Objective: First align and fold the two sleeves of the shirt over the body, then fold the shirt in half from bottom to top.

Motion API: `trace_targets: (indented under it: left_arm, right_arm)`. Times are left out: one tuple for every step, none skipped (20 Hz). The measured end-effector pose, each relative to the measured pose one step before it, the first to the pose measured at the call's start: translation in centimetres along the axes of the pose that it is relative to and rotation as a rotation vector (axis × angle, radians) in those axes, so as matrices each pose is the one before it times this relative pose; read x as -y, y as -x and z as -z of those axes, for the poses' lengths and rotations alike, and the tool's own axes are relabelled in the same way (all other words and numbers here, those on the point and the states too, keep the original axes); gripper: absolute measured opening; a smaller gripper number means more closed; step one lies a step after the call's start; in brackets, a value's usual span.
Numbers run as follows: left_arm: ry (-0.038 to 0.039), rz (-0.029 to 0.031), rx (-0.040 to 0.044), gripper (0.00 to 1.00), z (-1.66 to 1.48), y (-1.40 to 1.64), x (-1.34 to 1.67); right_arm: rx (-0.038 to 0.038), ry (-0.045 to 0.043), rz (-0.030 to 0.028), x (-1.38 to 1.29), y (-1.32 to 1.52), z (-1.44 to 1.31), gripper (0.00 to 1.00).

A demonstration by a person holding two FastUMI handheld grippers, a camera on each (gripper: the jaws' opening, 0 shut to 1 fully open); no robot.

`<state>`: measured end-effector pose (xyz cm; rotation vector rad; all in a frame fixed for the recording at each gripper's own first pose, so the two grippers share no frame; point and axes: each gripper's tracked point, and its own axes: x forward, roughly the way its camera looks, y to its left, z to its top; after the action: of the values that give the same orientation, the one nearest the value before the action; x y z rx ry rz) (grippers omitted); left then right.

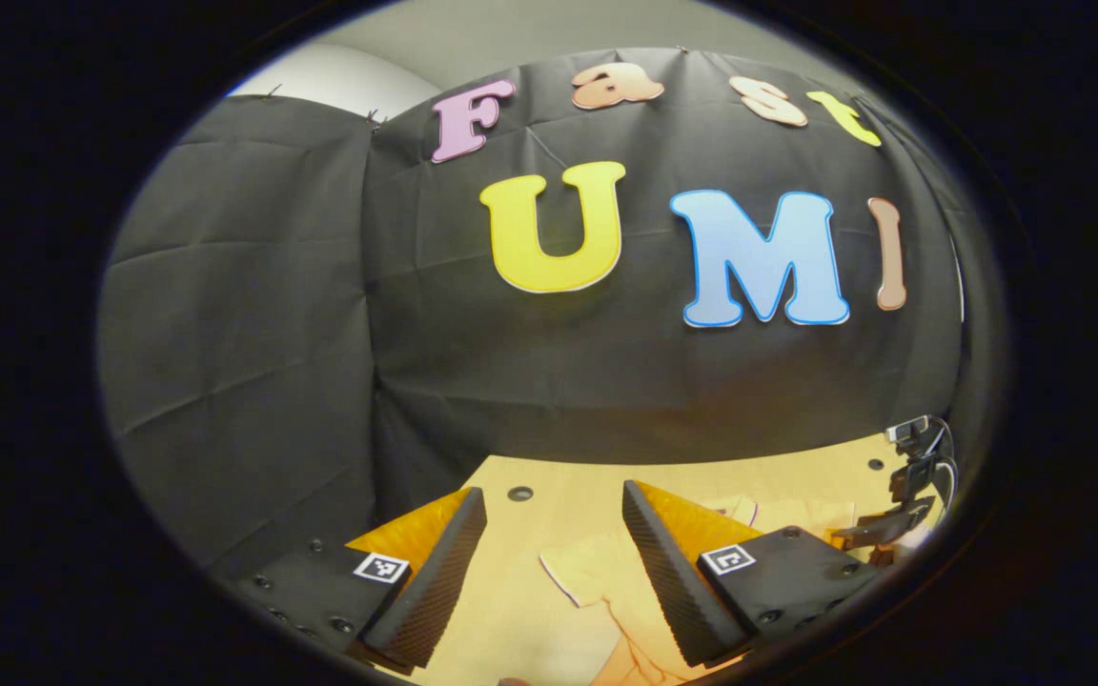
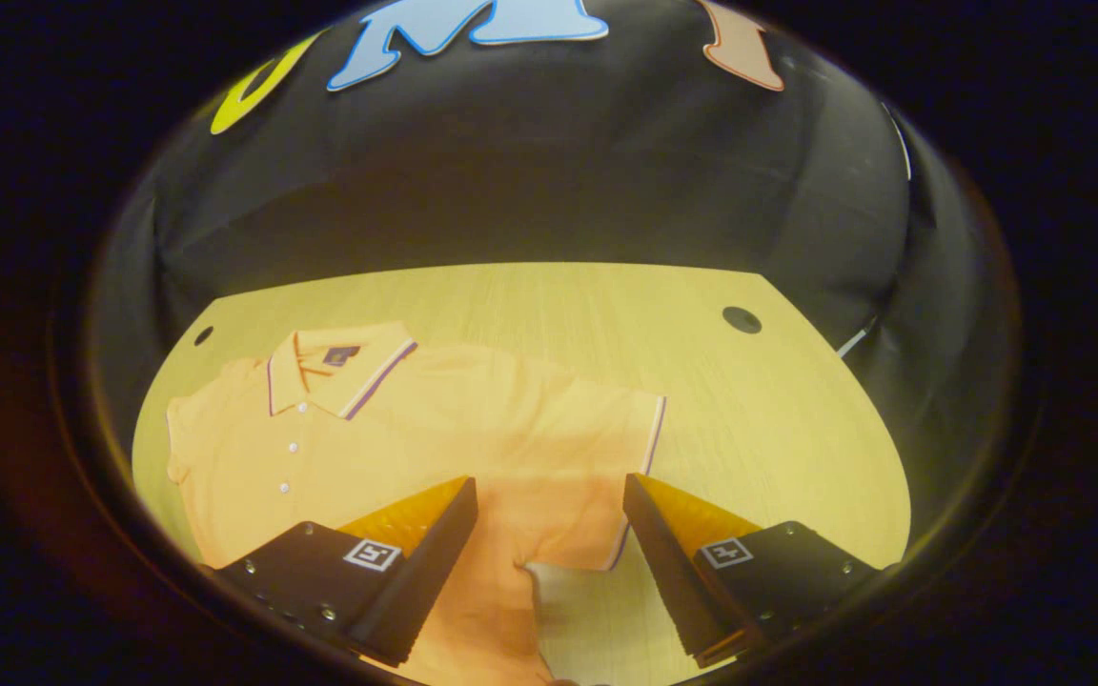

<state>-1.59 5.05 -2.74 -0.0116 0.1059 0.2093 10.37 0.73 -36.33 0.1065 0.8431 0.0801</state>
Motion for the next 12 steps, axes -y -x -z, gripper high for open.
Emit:
trace_targets:
  left_arm:
    - [0.00094, -0.00336, -0.00307, 1.00, 0.072, -0.059, -0.151]
    - [0.00115, -0.00283, -0.00337, 0.99, 0.144, 0.050, -0.094]
    - [0.00122, -0.00278, -0.00381, 0.99, 0.122, -0.077, -0.110]
    - [0.00175, -0.00237, -0.00348, 0.99, 0.034, -0.117, -0.062]
    - [0.00209, -0.00227, -0.00333, 0.99, -0.053, -0.123, -0.016]
    - [0.00265, -0.00249, -0.00282, 0.99, 0.286, 0.117, -0.148]
    - [0.00091, -0.00285, -0.00414, 0.99, 0.198, -0.073, -0.088]
    - [0.00059, -0.00268, -0.00250, 0.99, 0.093, -0.070, -0.065]
    - [0.00083, -0.00191, -0.00043, 1.00, 0.083, 0.022, 0.010]
    - [0.00124, -0.00029, -0.00157, 1.00, 0.040, -0.029, 0.007]
    - [0.00111, 0.00107, -0.00211, 1.00, 0.032, -0.082, 0.139]
    - [0.00117, -0.00046, -0.00093, 1.00, 0.048, -0.027, 0.116]
  right_arm:
    - [-0.01088, -0.00158, 0.00518, 0.071, -0.358, 0.374, 0.98]
    - [-0.00871, -0.00660, 0.00456, 0.208, -0.287, 0.099, 0.98]
    - [-0.01161, -0.00878, 0.00361, 0.162, -0.290, 0.293, 0.98]
    - [-0.01315, -0.00914, 0.00029, 0.196, -0.331, 0.221, 0.98]
    - [-0.01568, -0.00397, 0.00222, 0.121, -0.250, 0.434, 0.98]
    - [-0.01288, -0.00097, -0.00139, 0.031, -0.276, 0.236, 0.98]
    - [-0.01450, -0.00211, -0.00615, -0.167, -0.303, 0.406, 0.98]
    - [-0.01388, -0.00447, -0.01002, -0.195, -0.081, 0.215, 0.98]
    - [0.01569, -0.00448, 0.00008, -0.059, -0.229, -0.430, 0.96]
    - [-0.00551, 0.00104, -0.00961, -0.280, 0.046, 0.067, 0.90]
    - [0.00793, 0.00238, -0.00660, -0.078, 0.173, -0.268, 0.72]
    - [-0.00370, 0.00441, -0.01099, -0.159, -0.088, -0.079, 0.69]
